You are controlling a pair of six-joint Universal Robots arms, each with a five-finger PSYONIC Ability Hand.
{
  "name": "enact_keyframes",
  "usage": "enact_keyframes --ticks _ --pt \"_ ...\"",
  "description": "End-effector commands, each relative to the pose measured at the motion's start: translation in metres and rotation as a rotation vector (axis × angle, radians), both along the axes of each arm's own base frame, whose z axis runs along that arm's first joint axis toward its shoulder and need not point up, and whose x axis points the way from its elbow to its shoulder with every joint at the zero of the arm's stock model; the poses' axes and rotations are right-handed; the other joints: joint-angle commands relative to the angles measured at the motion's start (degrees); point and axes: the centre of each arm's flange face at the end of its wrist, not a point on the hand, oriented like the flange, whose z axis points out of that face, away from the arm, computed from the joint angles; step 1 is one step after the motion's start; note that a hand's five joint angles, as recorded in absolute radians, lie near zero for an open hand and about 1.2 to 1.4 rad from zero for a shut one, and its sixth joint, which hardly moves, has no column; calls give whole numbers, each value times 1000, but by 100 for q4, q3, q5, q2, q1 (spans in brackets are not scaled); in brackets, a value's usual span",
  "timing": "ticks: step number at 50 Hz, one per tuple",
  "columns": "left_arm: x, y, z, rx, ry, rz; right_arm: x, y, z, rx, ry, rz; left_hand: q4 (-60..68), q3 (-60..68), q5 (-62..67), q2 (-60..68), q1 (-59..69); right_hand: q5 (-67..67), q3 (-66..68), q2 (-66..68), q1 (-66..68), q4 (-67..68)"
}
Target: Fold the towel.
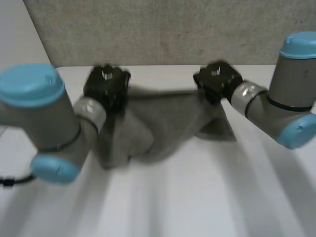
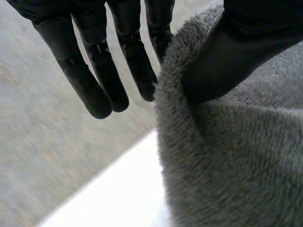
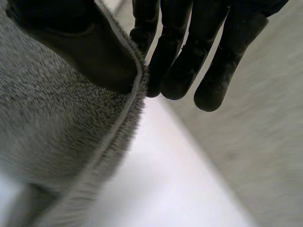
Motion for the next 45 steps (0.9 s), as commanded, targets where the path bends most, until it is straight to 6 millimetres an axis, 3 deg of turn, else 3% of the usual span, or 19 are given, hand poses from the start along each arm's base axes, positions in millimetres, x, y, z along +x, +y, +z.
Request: enact_keyframes --ticks 1,3,5,9,11,12,14,16,17,19,20,22,25,27,28,30,35,39,45 --pt "-5 -32 110 -312 171 28 10 -21 89 -537 -276 -109 -891 -890 -1917 -899 -778 340 383 476 347 355" --pt "-3 -28 159 -478 269 38 1 3 145 -771 -421 -112 -908 -907 -1934 -916 -794 340 383 476 347 355" --pt "1 -23 173 -531 306 48 -2 13 156 -820 -446 -98 -925 -924 -1950 -933 -811 340 383 476 347 355" --pt "8 -18 177 -569 332 80 -2 18 149 -775 -409 -59 -1194 -1193 -2220 -1202 -1080 340 383 476 347 355" --pt "8 -15 142 -488 280 79 1 21 126 -647 -332 -14 -1495 -1494 -2521 -1504 -1382 340 383 476 347 355" --pt "8 -15 142 -488 280 79 1 21 126 -646 -332 -14 -1497 -1496 -2522 -1505 -1383 340 383 476 347 355" --pt "9 -12 120 -431 243 75 3 27 103 -521 -266 25 -1749 -1748 -2775 -1757 -1636 340 383 476 347 355" --pt "13 0 78 -322 178 66 3 30 92 -464 -235 35 -2285 -2284 -3311 -2294 -2172 340 383 476 347 355" --pt "13 0 78 -322 178 66 3 30 91 -463 -235 35 -2287 -2286 -3313 -2296 -2174 340 383 476 347 355" --pt "18 12 35 -216 113 61 2 30 60 -336 -174 36 -2489 -2488 -3514 -2497 -2375 340 383 476 347 355" --pt "18 12 35 -216 113 61 2 30 60 -335 -174 36 -2489 -2488 -3515 -2497 -2376 340 383 476 347 355" --pt "24 26 -4 -122 55 57 -1 30 20 -193 -105 25 -2489 -2488 -3515 -2498 -2376 340 383 476 347 355" --pt "28 35 -22 -77 25 50 -3 33 3 -131 -71 22 -2489 -2488 -3515 -2497 -2376 340 383 476 347 355" --pt "31 56 -53 8 -32 23 -9 42 -22 -39 -14 20 -2489 -2488 -3515 -2497 -2376 340 383 476 347 355" --pt "31 56 -53 8 -33 23 -9 42 -22 -38 -14 20 -2489 -2488 -3515 -2497 -2376 340 383 476 347 355" --pt "30 79 -72 67 -76 -24 -15 54 -44 33 48 22 -2506 -2505 -3531 -2514 -2392 340 383 476 347 355" --pt "32 101 -84 115 -109 -69 -36 61 -61 103 87 -15 -2958 -2957 -3984 -2966 -2844 340 383 476 347 355" --pt "33 110 -83 124 -118 -83 -59 72 -64 142 91 -51 -3347 -3346 -4373 -3355 -3234 340 383 476 347 355" --pt "34 107 -60 81 -88 -78 -67 92 -75 192 91 -21 -4642 -4641 -5668 -4651 -4529 340 383 476 347 355"
